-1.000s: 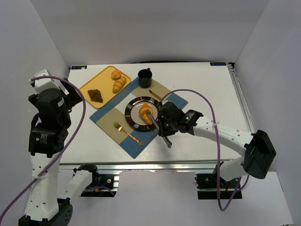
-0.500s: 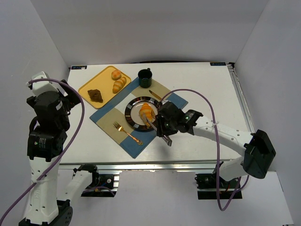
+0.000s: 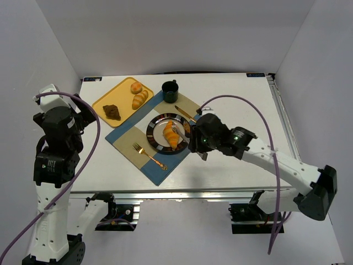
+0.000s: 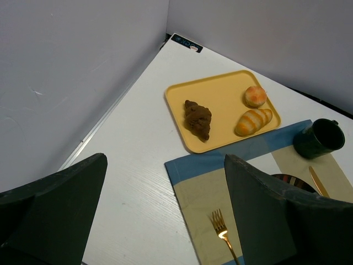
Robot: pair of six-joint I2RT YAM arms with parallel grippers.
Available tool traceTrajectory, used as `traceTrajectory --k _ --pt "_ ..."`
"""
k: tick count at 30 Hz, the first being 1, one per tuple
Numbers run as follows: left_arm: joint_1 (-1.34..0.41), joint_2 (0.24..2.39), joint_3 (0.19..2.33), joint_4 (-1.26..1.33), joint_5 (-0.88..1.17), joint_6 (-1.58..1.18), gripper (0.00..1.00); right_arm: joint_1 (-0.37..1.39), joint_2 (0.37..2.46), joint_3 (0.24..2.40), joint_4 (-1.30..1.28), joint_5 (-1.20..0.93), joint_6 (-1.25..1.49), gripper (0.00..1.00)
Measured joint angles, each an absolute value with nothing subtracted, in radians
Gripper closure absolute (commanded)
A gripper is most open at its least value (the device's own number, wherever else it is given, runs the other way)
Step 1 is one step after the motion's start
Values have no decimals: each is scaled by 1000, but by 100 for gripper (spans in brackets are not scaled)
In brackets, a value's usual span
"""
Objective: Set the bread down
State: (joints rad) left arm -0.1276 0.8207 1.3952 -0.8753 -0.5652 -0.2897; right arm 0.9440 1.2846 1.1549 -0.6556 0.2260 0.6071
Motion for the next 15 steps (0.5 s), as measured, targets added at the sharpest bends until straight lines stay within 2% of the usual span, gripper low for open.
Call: traceTrajectory --k 8,10,15 --pt "-128 822 1376 -874 -563 -289 2 944 1178 1165 -738 357 678 52" --pt "-128 822 1376 -874 -561 -289 2 945 1156 1158 -794 426 746 55" --pt "-128 821 1376 -873 -560 -289 2 928 1040 1092 -974 595 974 56"
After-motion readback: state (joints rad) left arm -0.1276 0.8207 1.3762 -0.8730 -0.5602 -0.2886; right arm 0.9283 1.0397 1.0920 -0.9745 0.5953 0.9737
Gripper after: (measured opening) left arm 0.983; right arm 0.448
